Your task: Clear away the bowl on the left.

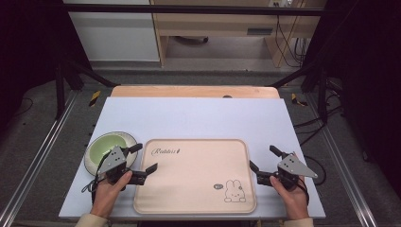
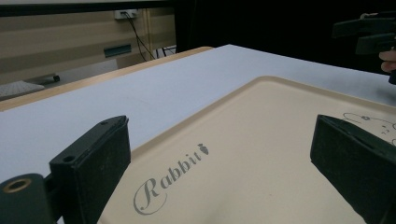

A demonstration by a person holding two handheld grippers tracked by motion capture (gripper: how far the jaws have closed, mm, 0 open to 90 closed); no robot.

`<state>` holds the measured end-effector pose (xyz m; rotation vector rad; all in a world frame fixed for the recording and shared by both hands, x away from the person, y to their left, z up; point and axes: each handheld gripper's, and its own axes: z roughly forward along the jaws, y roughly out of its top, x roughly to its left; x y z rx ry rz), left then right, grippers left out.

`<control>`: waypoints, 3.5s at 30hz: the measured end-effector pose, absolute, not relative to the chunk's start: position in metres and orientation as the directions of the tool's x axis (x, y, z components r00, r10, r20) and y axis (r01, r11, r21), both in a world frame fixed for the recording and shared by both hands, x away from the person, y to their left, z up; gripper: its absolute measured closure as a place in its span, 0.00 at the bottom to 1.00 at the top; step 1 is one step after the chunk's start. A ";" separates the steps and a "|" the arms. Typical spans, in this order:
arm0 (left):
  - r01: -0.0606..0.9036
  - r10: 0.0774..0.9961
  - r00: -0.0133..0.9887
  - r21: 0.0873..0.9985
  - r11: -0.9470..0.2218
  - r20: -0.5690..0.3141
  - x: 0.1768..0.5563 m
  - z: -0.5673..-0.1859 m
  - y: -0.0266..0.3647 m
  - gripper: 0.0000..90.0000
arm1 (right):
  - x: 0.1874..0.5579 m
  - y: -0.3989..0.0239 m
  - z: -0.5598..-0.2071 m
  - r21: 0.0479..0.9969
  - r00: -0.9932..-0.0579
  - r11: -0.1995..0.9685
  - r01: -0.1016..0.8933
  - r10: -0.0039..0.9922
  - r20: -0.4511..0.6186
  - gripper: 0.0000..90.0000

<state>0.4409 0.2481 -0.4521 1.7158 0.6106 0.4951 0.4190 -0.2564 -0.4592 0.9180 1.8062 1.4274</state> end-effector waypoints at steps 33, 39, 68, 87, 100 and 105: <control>0.114 0.778 0.626 0.981 -0.159 0.054 0.474 -0.394 0.300 0.06 | 0.414 -0.250 -0.456 0.976 -0.532 0.178 0.127 0.842 -0.085 0.08; 0.139 0.818 0.573 0.979 -0.151 0.045 0.476 -0.393 0.318 0.06 | 0.414 -0.250 -0.456 0.975 -0.535 0.186 0.123 0.840 -0.093 0.08; 0.299 0.925 0.380 0.944 -0.138 0.015 0.474 -0.389 0.362 0.10 | 0.414 -0.248 -0.456 0.972 -0.538 0.200 0.121 0.836 -0.105 0.08; 0.464 0.959 0.284 0.874 -0.140 0.003 0.475 -0.396 0.377 0.23 | 0.414 -0.248 -0.456 0.970 -0.540 0.207 0.126 0.835 -0.108 0.08; 0.593 0.971 0.235 0.798 -0.113 -0.037 0.481 -0.416 0.387 0.34 | 0.415 -0.247 -0.456 0.970 -0.542 0.209 0.126 0.833 -0.110 0.08; 0.619 0.973 0.226 0.779 -0.102 -0.052 0.482 -0.421 0.387 0.42 | 0.415 -0.247 -0.457 0.969 -0.543 0.211 0.126 0.832 -0.111 0.08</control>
